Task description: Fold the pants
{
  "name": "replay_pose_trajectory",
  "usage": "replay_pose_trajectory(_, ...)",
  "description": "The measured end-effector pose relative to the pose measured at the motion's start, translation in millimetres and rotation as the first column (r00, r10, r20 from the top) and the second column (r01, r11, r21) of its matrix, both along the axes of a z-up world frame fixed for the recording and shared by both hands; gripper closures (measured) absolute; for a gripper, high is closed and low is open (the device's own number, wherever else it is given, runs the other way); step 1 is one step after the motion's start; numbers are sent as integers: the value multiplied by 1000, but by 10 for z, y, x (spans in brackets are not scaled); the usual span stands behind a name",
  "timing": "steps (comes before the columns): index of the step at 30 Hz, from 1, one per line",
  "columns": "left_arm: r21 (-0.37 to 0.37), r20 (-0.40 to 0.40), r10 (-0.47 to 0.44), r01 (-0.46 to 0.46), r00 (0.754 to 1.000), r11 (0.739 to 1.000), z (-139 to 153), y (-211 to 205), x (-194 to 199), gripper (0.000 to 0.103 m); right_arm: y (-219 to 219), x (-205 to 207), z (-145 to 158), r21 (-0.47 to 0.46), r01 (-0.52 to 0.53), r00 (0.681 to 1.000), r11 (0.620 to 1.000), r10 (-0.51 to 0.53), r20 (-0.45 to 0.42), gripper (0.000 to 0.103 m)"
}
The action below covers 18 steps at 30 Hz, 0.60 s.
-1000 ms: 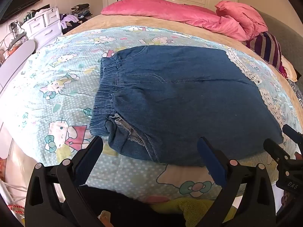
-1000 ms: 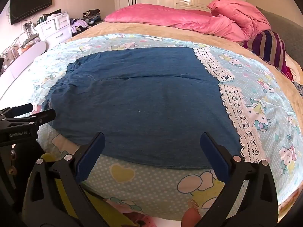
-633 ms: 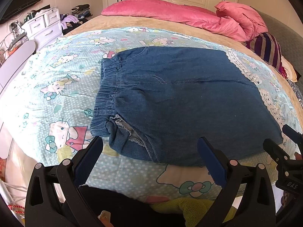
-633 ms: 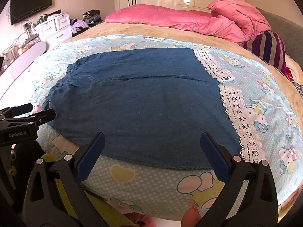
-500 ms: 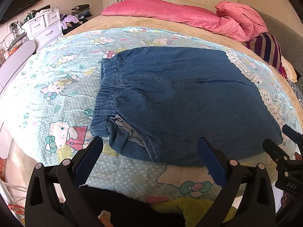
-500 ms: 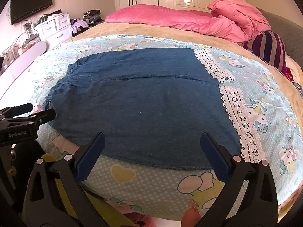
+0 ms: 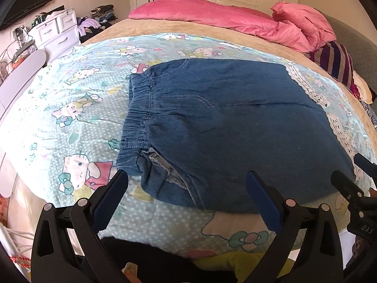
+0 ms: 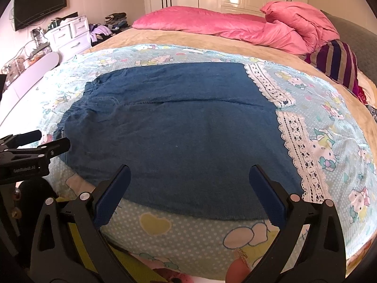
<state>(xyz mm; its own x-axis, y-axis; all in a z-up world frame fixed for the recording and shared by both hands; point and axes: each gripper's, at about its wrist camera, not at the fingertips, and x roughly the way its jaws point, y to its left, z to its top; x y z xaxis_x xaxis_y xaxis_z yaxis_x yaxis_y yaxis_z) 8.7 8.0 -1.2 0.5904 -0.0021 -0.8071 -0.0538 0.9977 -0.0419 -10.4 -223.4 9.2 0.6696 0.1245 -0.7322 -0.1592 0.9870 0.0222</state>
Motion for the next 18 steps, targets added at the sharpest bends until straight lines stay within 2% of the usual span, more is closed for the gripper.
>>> replay_pose_trajectory(5,-12,-10,6,-7,1000,1000,-29,64,117,4,82,164,60,-1,-27,1000,1000,27,6,8)
replay_pose_trajectory(6,-24,-43,9,-10,999,1000,-44,87,149,4,92,204,72,6,-31,999,999,31,5,8)
replay_pose_trajectory(9,-28,-59,35,-37,998,999,-37,200,276,4,142,389,122,22,-55,998,998,55,3,8)
replay_pose_trajectory(11,-15,-38,59,-60,998,998,-4,297,378,4,190,499,138,21,-76,997,997,76,-5,8)
replay_pose_trajectory(12,-16,-57,69,-70,996,997,-8,339,430,4,219,568,148,26,-90,996,996,90,-3,8)
replay_pose_trajectory(16,-51,-38,112,-114,993,992,5,560,679,4,329,829,153,13,-131,991,991,131,-14,8)
replay_pose_trajectory(18,-33,-45,128,-129,991,991,-13,645,812,4,385,985,155,10,-157,987,988,157,-19,8)
